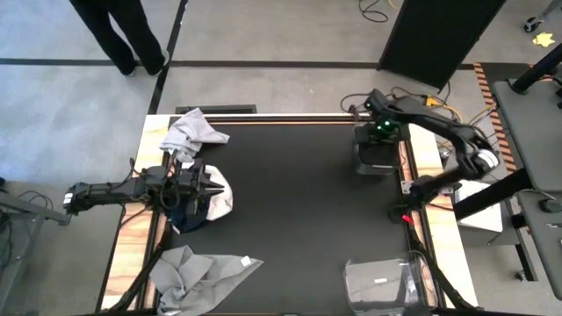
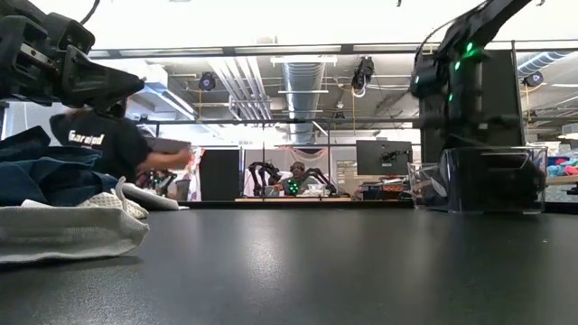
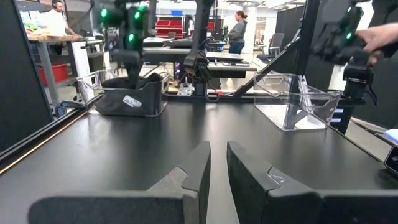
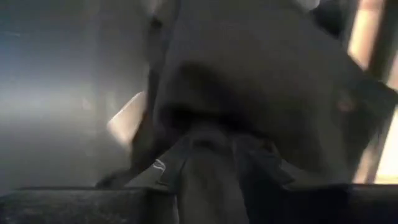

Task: Sort towels by color in basket
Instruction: Put the black towel into the top transparent bin

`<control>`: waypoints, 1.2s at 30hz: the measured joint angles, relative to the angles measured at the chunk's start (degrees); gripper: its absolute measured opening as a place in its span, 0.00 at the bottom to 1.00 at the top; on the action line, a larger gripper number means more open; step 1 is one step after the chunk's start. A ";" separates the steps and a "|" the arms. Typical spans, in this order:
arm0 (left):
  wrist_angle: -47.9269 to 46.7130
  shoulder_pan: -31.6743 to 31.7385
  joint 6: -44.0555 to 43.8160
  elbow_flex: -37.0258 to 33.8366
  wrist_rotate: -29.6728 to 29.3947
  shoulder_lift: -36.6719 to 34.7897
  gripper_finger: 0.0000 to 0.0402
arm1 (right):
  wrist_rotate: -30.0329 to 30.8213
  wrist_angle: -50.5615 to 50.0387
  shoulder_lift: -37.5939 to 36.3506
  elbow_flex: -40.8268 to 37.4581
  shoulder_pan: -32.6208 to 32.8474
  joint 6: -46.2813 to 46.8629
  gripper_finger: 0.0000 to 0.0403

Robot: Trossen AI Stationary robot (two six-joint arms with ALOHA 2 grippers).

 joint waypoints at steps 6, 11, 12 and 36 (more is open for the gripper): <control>-0.02 0.02 0.00 0.00 0.02 0.02 0.10 | -2.32 -7.18 -9.85 1.31 2.87 0.64 0.30; -0.01 0.00 0.00 0.00 0.01 0.02 0.10 | -8.80 -7.64 -15.34 -0.87 6.48 4.07 0.26; -0.02 0.01 0.00 0.00 0.00 0.02 0.10 | -10.70 -7.60 -15.61 -1.61 7.39 4.48 0.25; 0.00 0.00 0.00 0.00 0.00 0.04 0.10 | 7.47 9.18 8.85 -7.30 2.05 5.69 0.05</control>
